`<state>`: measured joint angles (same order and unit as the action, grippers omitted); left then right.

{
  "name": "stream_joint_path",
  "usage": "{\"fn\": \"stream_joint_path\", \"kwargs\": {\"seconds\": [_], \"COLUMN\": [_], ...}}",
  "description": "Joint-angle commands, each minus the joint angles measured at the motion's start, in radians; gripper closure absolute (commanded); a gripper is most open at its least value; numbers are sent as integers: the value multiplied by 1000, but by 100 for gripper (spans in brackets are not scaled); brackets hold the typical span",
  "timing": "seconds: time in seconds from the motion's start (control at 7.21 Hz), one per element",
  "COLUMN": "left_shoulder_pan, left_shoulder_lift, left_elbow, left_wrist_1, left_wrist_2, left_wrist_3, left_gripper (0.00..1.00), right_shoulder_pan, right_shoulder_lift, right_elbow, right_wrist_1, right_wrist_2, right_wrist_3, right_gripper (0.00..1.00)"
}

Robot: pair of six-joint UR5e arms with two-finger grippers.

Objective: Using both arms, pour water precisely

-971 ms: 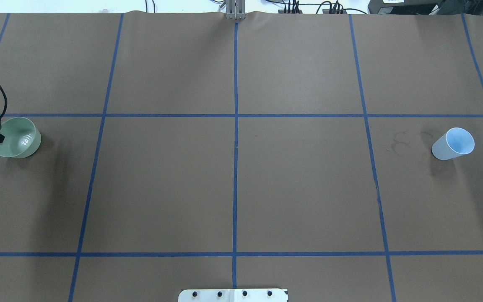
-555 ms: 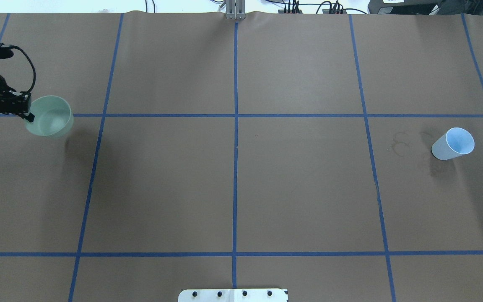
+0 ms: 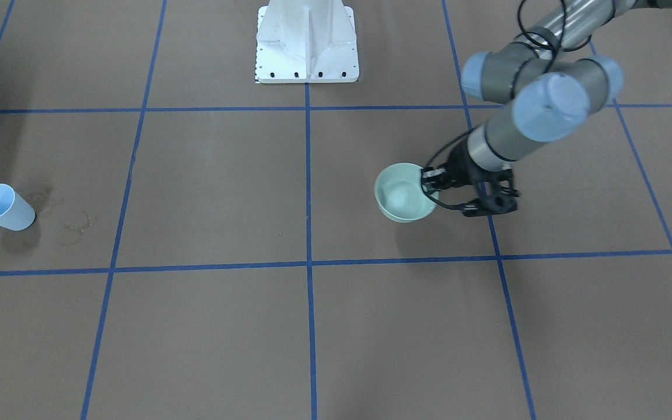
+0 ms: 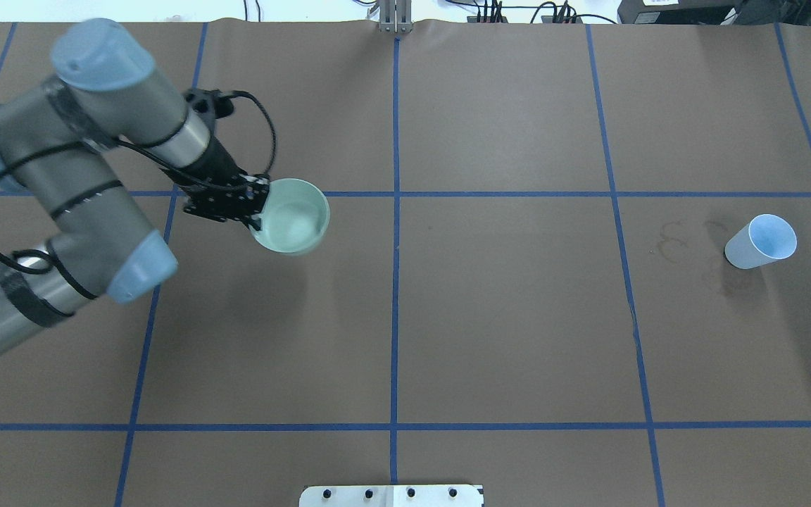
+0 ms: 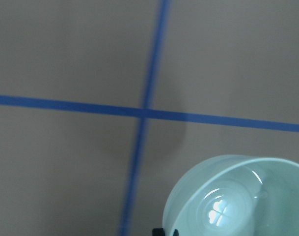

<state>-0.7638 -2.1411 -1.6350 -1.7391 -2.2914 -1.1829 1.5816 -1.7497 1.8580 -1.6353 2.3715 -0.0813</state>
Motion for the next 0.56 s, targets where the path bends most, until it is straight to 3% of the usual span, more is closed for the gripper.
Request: {"fn": "stream_joint_path", "kwargs": {"seconds": [0.0, 0.42], "left_shoulder_pan": [130, 147], "left_shoulder_lift": [-107, -235], "left_elbow": [61, 239], "left_wrist_1": [-7, -28], "left_wrist_2": [131, 132], "left_wrist_3": [-37, -75], "left_gripper": [100, 100], "right_shoulder_pan": [0, -2], "right_shoulder_lift": [1, 1], "right_elbow": [-5, -6], "right_wrist_1": [0, 0], "right_wrist_2": [0, 0], "right_wrist_3": [2, 2], "right_gripper": [0, 0]}}
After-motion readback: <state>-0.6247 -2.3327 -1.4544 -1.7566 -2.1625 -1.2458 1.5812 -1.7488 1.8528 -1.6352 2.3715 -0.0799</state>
